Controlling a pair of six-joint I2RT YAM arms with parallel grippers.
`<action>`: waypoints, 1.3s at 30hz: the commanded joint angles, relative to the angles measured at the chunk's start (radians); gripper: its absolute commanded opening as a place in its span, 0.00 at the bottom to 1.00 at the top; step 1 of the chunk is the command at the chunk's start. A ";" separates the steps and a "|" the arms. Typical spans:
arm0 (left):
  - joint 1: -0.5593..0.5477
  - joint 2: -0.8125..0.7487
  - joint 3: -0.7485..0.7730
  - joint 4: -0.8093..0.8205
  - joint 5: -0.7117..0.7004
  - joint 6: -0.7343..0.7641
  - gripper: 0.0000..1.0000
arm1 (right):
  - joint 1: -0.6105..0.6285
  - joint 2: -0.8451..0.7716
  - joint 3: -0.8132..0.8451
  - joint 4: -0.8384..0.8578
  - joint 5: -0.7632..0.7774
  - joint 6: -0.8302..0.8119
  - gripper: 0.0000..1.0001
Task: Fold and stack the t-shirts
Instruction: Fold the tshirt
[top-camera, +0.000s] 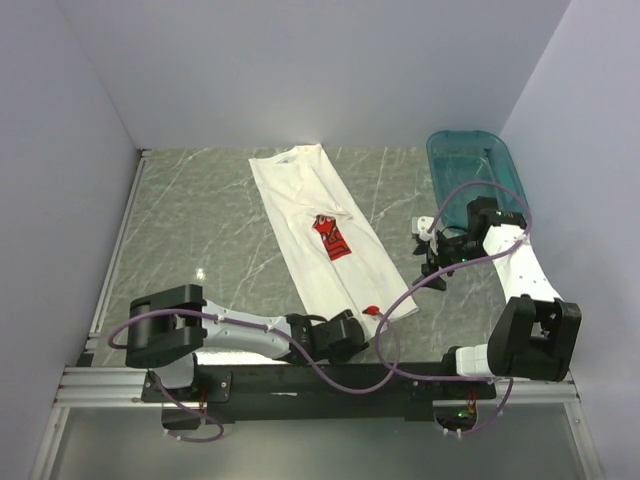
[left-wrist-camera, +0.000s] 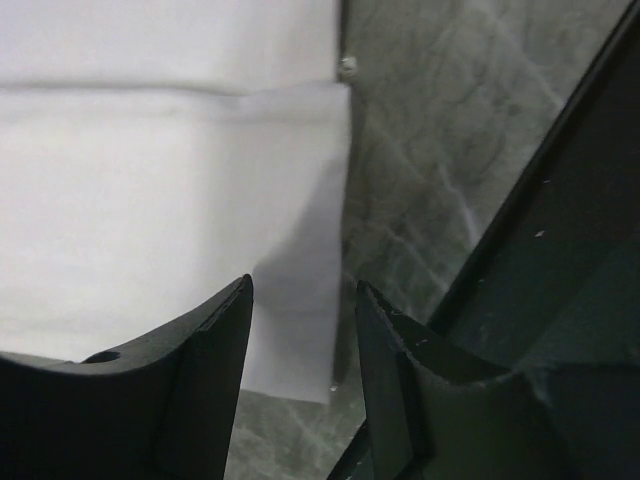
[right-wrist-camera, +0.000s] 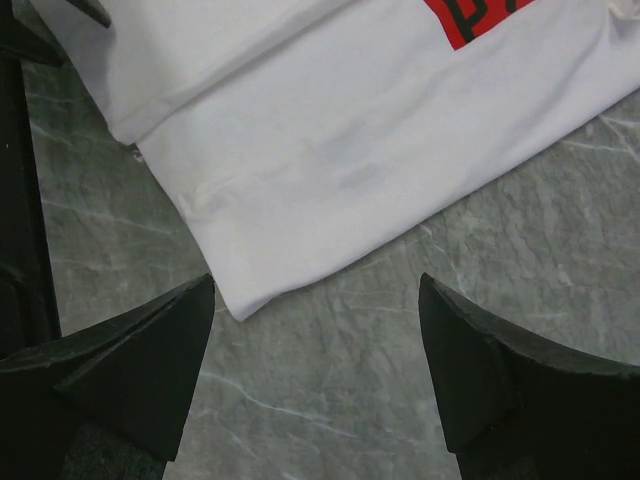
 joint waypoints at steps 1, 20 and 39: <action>-0.036 0.024 0.042 0.045 -0.028 -0.032 0.52 | -0.009 -0.011 -0.003 0.023 -0.020 0.004 0.88; -0.074 0.126 0.010 -0.002 -0.180 -0.075 0.06 | 0.001 -0.209 -0.261 0.140 0.032 -0.197 0.94; -0.078 -0.098 -0.142 0.140 -0.065 -0.073 0.00 | 0.235 -0.213 -0.438 0.276 0.211 -0.345 0.70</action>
